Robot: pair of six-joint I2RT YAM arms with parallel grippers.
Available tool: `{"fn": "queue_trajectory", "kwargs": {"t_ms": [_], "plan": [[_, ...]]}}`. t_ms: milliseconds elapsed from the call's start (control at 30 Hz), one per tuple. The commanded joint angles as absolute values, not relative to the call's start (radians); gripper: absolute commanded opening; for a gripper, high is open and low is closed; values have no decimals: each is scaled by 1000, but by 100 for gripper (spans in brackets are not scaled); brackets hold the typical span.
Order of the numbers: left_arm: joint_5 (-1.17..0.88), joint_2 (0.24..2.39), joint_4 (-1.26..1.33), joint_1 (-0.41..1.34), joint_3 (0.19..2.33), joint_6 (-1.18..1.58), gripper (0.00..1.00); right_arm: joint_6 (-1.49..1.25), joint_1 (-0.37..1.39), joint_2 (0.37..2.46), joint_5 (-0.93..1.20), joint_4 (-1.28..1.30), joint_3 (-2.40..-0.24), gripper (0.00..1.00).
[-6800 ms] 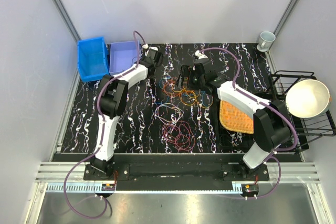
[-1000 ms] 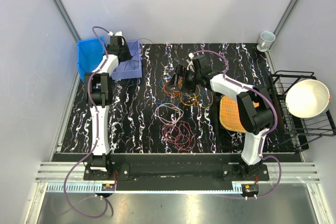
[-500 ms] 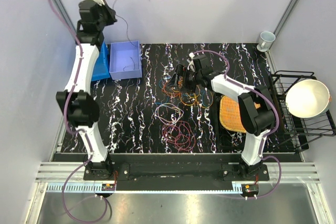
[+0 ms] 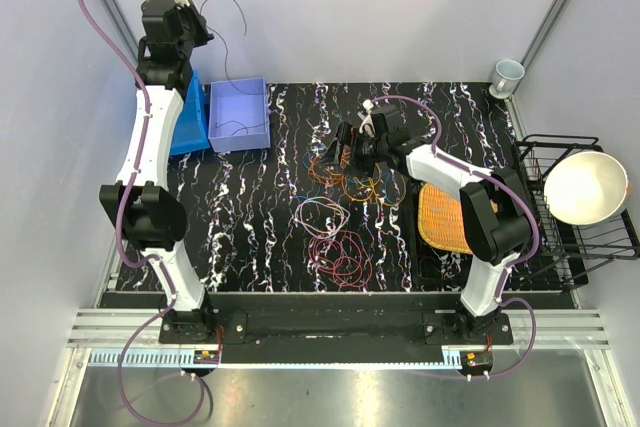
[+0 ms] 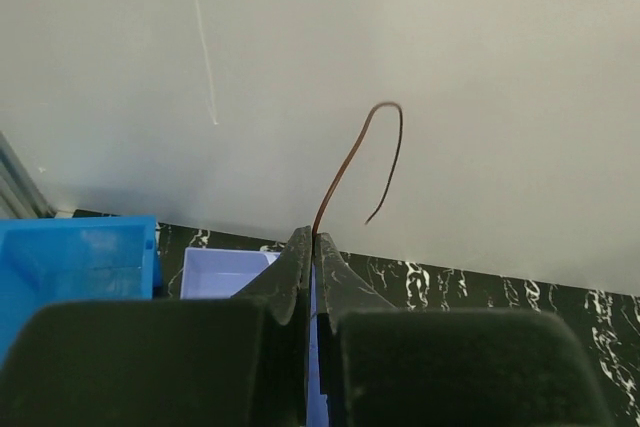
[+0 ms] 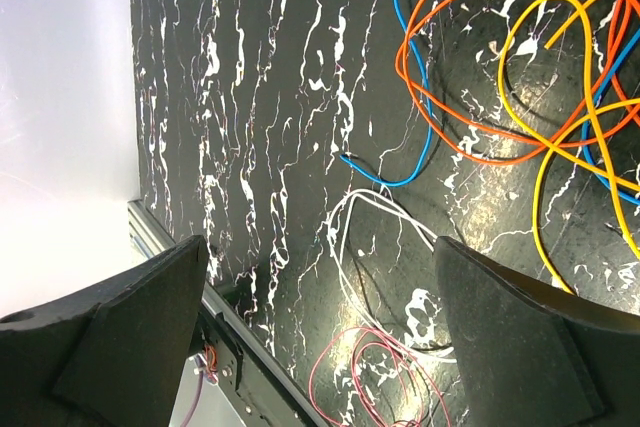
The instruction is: Untangle the cables
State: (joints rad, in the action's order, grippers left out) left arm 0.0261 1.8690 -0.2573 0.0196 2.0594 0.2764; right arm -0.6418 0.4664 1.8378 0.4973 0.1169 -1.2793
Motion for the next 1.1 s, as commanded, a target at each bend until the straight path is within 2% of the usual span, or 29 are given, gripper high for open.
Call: {"fn": "queue_trajectory", "kwargs": {"t_ms": [0, 500, 600, 833, 1067], "plan": [[95, 1875, -232, 18, 2065, 238, 0, -647, 466, 1789, 522, 83, -1272, 100], [294, 1904, -181, 18, 2011, 221, 0, -650, 465, 1828, 531, 81, -1282, 100], [290, 1925, -172, 12, 2051, 253, 0, -657, 465, 1838, 534, 81, -1285, 100], [314, 2084, -242, 11, 2377, 278, 0, -658, 465, 1844, 538, 89, -1299, 100], [387, 2135, -183, 6, 2368, 236, 0, -644, 465, 1856, 541, 100, -1307, 100]]}}
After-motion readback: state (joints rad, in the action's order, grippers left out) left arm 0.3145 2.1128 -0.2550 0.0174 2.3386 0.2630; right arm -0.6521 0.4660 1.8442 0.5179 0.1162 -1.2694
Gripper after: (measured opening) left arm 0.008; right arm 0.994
